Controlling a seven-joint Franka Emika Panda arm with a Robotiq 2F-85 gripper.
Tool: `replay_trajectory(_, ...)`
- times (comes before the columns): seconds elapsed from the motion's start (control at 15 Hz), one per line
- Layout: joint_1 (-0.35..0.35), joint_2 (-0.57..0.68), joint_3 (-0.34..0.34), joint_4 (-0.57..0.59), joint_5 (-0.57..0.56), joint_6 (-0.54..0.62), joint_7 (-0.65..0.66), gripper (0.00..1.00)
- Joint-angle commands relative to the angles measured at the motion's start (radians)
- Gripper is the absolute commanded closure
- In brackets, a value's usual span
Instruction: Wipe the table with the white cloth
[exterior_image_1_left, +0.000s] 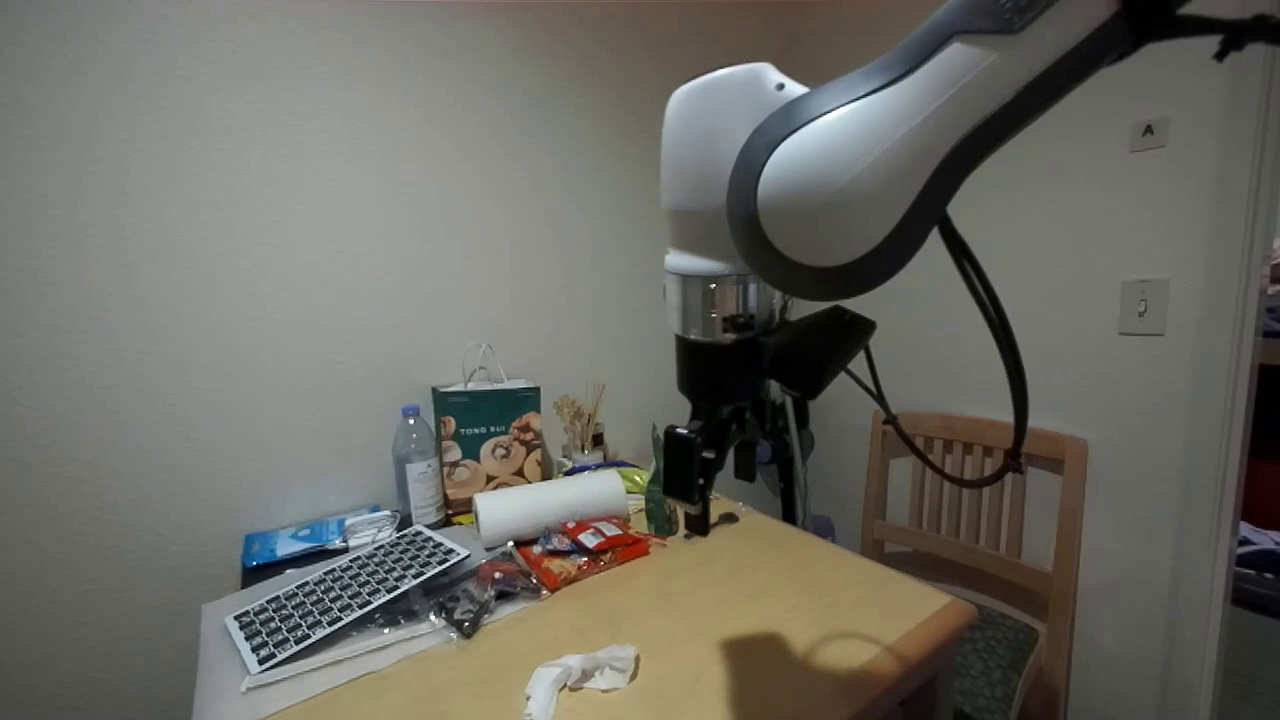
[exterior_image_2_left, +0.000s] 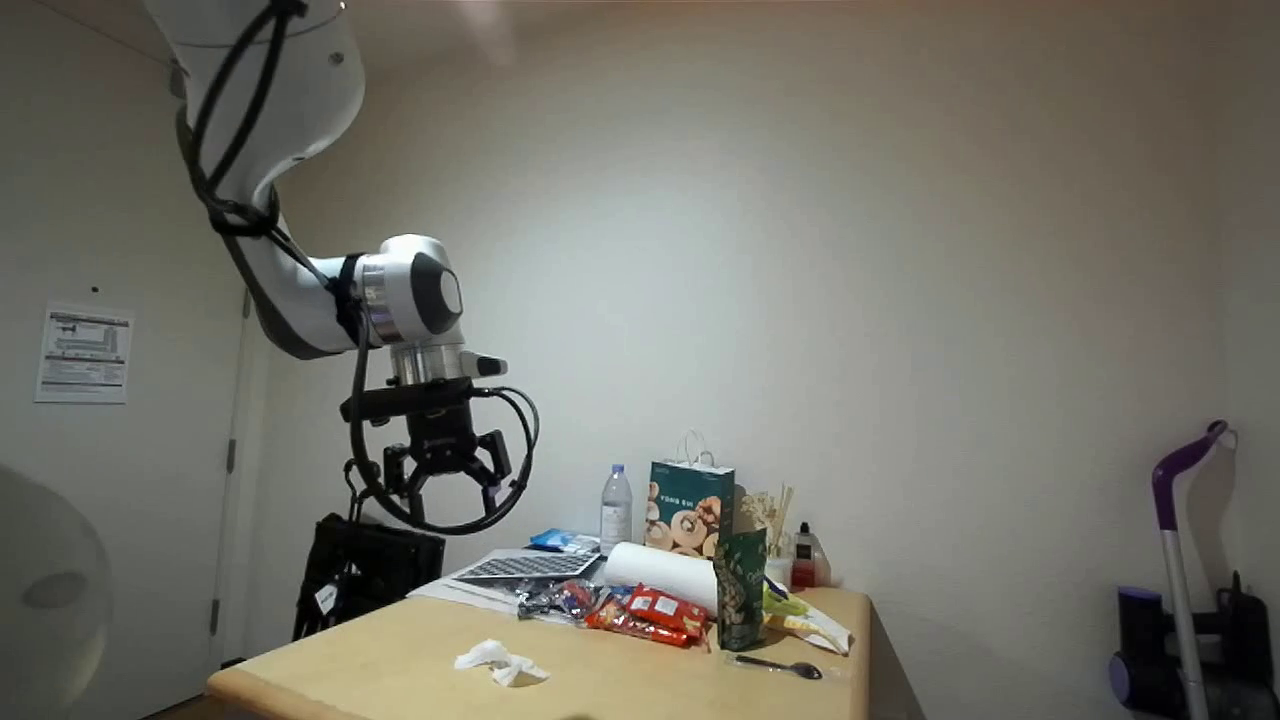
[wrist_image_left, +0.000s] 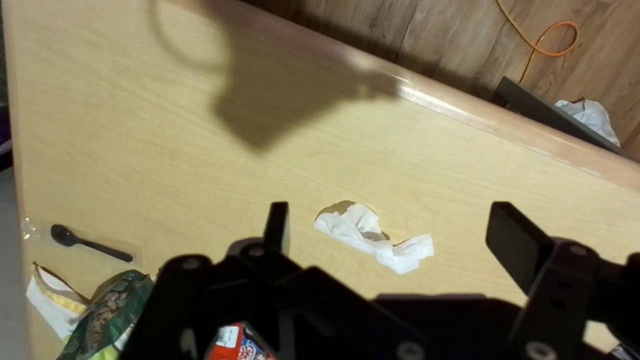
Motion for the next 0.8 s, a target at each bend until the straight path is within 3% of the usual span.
replay_trajectory(0.0, 0.051, 0.154, 0.032, 0.162, -0.119, -0.092, 0.134, 0.0)
replay_trajectory(0.07, 0.052, 0.074, 0.004, 0.075, -0.061, -0.04, 0.072, 0.0)
replay_trajectory(0.33, 0.08, 0.158, 0.005, 0.156, -0.09, -0.072, 0.111, 0.0)
replay_trajectory(0.53, 0.094, 0.22, -0.005, 0.188, -0.045, -0.071, 0.194, 0.0)
replay_trajectory(0.73, 0.108, 0.335, -0.02, 0.249, -0.001, -0.058, 0.199, 0.0)
